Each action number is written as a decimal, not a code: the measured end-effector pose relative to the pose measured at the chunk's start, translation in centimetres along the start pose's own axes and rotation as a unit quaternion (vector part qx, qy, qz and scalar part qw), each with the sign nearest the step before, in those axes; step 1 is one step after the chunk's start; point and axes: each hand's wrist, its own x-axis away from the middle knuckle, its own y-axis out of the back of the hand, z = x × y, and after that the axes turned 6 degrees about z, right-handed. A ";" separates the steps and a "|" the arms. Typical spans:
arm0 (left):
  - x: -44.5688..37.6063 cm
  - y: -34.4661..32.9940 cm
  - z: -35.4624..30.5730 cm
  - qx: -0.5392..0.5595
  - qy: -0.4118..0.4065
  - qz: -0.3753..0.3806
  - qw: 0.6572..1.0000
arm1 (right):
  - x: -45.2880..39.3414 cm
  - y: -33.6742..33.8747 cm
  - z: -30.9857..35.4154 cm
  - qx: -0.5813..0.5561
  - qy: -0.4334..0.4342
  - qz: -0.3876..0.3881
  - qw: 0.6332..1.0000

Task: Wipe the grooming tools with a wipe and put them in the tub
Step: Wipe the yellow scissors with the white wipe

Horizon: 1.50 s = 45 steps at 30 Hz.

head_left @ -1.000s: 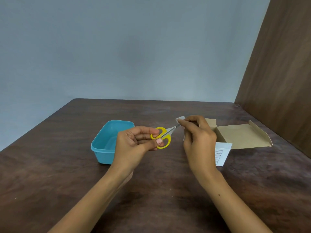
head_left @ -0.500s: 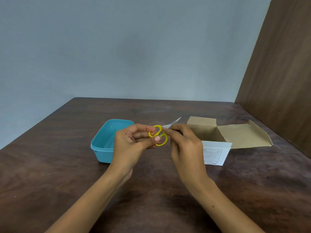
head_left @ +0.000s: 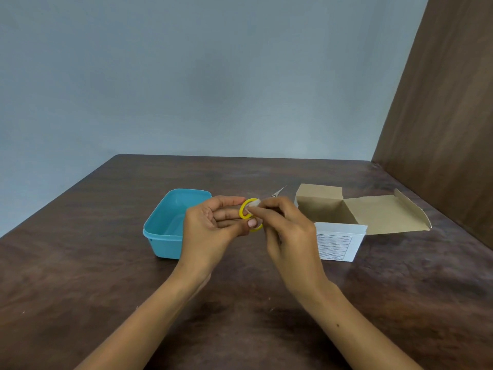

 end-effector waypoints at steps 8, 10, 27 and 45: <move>0.1 -0.2 0.0 0.000 0.008 0.014 1.000 | -0.2 -0.2 -0.3 0.013 -0.046 -0.049 0.998; 0.1 -0.3 0.0 -0.002 0.010 0.013 1.000 | -0.3 -0.1 -0.1 -0.004 -0.056 -0.067 0.996; 0.2 -0.5 0.3 -0.022 0.008 0.023 0.999 | -0.3 -0.1 0.0 0.021 -0.002 0.002 1.000; -0.2 0.5 0.1 0.068 0.061 0.033 0.995 | 0.2 0.5 -0.2 0.013 0.012 -0.003 1.000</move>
